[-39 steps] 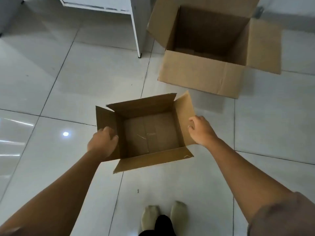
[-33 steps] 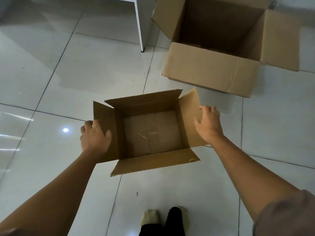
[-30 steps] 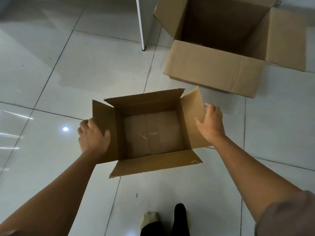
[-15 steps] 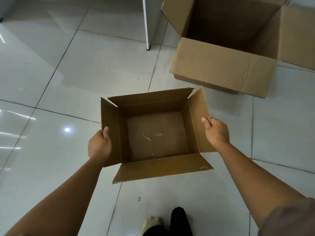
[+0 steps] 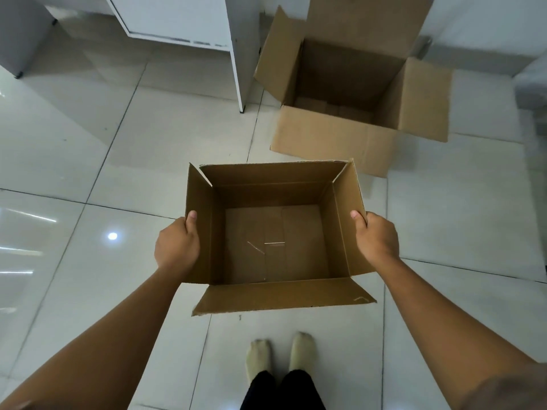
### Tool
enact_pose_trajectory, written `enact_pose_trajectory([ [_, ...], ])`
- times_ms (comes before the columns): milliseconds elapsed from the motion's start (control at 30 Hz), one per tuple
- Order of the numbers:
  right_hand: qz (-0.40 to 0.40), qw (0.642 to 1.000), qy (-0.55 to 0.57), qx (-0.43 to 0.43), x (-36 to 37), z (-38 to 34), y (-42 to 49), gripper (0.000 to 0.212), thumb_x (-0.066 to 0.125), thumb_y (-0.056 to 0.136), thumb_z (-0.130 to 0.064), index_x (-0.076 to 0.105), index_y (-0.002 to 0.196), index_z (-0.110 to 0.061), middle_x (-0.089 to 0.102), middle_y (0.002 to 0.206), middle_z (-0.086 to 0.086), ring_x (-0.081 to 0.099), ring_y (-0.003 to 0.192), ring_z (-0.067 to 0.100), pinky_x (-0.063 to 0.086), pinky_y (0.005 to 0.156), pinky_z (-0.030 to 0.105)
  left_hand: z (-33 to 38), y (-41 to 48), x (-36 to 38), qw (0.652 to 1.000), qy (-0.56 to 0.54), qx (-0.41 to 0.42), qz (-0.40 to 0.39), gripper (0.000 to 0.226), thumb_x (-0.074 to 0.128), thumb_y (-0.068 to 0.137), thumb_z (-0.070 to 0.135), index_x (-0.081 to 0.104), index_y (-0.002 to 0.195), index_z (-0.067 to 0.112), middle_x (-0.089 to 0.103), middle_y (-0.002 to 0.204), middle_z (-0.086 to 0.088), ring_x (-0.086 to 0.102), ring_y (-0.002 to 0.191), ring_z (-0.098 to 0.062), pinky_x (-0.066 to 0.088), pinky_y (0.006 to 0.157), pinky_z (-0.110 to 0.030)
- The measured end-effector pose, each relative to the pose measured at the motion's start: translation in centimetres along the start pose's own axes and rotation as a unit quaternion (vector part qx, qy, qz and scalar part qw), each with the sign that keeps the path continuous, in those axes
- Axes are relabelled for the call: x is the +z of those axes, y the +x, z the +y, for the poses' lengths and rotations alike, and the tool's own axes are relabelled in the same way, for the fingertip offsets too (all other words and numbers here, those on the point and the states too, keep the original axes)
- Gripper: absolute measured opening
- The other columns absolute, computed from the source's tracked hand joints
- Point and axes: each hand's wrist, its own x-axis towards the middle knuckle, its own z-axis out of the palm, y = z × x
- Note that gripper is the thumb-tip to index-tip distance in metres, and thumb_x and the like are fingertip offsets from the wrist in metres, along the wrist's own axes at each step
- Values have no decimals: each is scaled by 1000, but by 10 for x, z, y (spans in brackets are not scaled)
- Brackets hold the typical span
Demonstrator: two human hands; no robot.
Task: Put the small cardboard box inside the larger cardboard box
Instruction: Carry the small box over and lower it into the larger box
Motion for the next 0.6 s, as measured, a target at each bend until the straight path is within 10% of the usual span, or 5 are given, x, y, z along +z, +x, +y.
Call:
enact_pose_trajectory([
  [600, 141, 988, 53, 36, -162, -43, 66, 39, 41, 96, -39, 58, 76, -9, 56, 70, 6, 53, 62, 19, 28, 47, 16, 196, 53, -81, 988, -11, 146, 51, 57, 24, 99, 42, 59, 91, -2, 64, 88, -21, 56, 77, -30, 39, 66, -37],
])
